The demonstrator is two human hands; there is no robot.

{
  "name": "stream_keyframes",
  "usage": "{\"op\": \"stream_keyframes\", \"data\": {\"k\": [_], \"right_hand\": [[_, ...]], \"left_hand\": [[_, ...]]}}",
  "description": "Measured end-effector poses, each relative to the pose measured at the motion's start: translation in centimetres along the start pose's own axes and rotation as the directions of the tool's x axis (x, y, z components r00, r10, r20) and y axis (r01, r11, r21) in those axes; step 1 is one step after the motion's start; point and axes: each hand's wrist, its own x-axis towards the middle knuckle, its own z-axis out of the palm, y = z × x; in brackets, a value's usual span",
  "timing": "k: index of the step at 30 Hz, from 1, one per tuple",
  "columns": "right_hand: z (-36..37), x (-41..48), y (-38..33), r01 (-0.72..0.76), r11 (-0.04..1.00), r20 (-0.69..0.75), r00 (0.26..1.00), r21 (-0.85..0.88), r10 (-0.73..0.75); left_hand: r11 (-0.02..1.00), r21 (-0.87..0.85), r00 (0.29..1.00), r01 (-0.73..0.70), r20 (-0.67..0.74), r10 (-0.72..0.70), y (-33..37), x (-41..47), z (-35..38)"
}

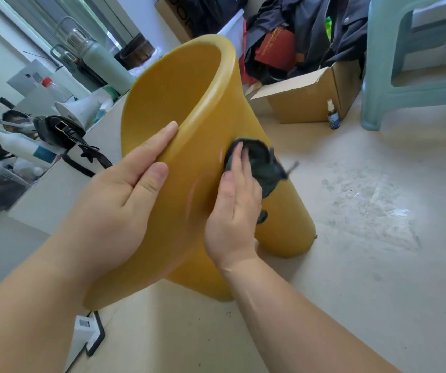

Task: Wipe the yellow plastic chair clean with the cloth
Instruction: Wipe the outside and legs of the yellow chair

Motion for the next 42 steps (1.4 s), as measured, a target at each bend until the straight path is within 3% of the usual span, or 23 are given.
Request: {"op": "stream_keyframes", "data": {"k": [3, 5, 9, 13, 16, 19, 22, 25, 29, 31, 35, 39, 42], "right_hand": [[-1.3, -0.5, 1.0, 0.16, 0.965, -0.079, 0.981, -0.209, -0.179], [-2.5, 0.2, 1.7, 0.317, 0.908, -0.099, 0.93, -0.272, -0.354], [-4.3, 3.0, 2.5, 0.558, 0.804, -0.037, 0.817, -0.203, -0.576], [-3.2, 5.7, 2.7, 0.51, 0.86, -0.028, 0.86, 0.002, -0.51], [-2.3, 7.8, 4.2, 0.419, 0.907, -0.016, 0.908, -0.031, -0.42], [-1.4, 9.0, 5.0, 0.294, 0.954, 0.104, 0.952, -0.051, -0.288], [-0.1, 8.0, 4.9, 0.237, 0.971, 0.034, 0.971, 0.015, -0.238], [1.4, 2.2, 5.6, 0.254, 0.966, -0.001, 0.967, 0.038, -0.254], [3.7, -7.1, 5.9, 0.282, 0.958, 0.112, 0.955, -0.041, -0.276], [3.5, -6.1, 5.2, 0.283, 0.959, 0.099, 0.955, -0.025, -0.279], [0.3, 4.4, 2.2, 0.448, 0.894, 0.006, 0.894, 0.008, -0.448], [-1.3, 12.6, -0.3, 0.163, 0.945, 0.058, 0.981, 0.284, -0.186], [-0.4, 9.6, 0.7, 0.069, 0.966, 0.039, 0.996, 0.248, -0.081]], "left_hand": [[1.0, 0.007, 1.0, -0.011, -0.01, 0.011, 0.0, -0.1, 0.0], [1.0, 0.022, 1.0, -0.012, -0.014, 0.012, 0.0, -0.2, 0.0], [0.999, 0.041, 1.0, -0.017, -0.006, 0.017, 0.0, -0.3, 0.0], [1.0, 0.023, 1.0, -0.019, 0.005, 0.019, -0.2, -0.4, -0.3], [1.0, 0.029, 1.0, -0.009, 0.018, 0.008, -0.3, -0.2, -0.5], [0.997, 0.066, 0.999, -0.041, 0.018, 0.04, -0.1, 0.2, -0.2], [0.995, 0.073, 0.998, -0.061, -0.018, 0.062, 0.0, 0.8, 0.2], [0.993, 0.083, 0.995, -0.079, -0.048, 0.083, 0.4, 1.8, 0.7], [0.99, 0.089, 0.993, -0.109, -0.041, 0.113, 1.3, 3.6, 1.5], [0.992, 0.069, 0.994, -0.104, -0.039, 0.107, 1.3, 4.0, 1.4], [0.993, 0.025, 0.993, -0.115, -0.031, 0.116, 0.9, 3.9, 1.3], [0.995, 0.036, 0.995, -0.097, -0.002, 0.097, 1.2, 4.0, 1.7], [0.996, 0.032, 0.996, -0.088, -0.007, 0.088, 1.2, 3.8, 1.7]]}}
